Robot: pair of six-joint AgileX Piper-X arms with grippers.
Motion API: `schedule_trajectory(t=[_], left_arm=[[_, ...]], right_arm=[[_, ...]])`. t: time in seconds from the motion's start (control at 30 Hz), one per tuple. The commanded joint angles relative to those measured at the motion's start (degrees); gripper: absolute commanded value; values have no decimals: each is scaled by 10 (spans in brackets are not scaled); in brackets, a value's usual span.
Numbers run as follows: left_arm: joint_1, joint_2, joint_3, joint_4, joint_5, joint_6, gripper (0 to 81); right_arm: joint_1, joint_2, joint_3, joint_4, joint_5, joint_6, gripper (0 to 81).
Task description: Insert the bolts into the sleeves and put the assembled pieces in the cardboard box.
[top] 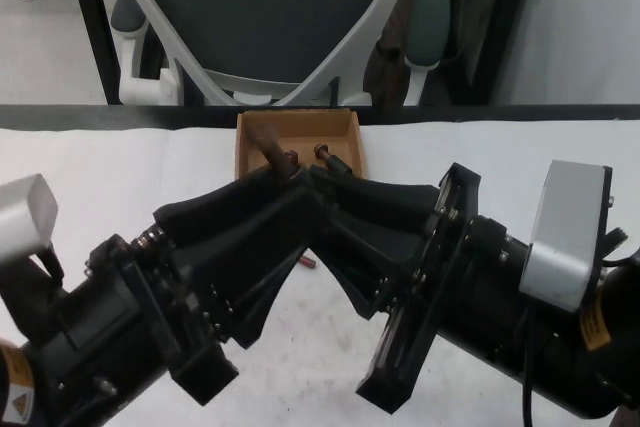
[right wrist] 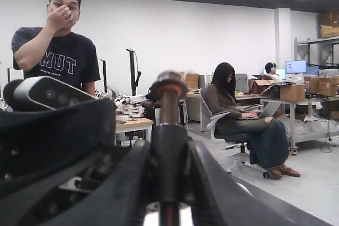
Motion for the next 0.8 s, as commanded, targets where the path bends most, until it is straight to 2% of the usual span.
schedule_trajectory(t=[0.0,0.2,0.3,0.4,0.57,0.67,0.77], left_arm=[[1,-2,-2,5,7,13,524],[5,-2,-2,22,-5,74,524],[33,-2,-2,47,-3,89,524],[73,-2,-2,73,28,97,524],[128,-2,-2,85,82,115,524],[142,-2,-9,110,95,144,524],[142,-2,-31,200,96,189,522]], right_arm=[[-1,-4,-6,-20,5,-2,2],[-1,-4,-6,-29,5,-2,2],[-1,-4,-6,-29,5,-2,2],[-4,-4,-6,-29,5,-2,2],[-33,-4,-6,-2,5,18,2],[-56,-4,-6,30,-1,28,2],[-77,-4,-7,63,-14,28,2]])
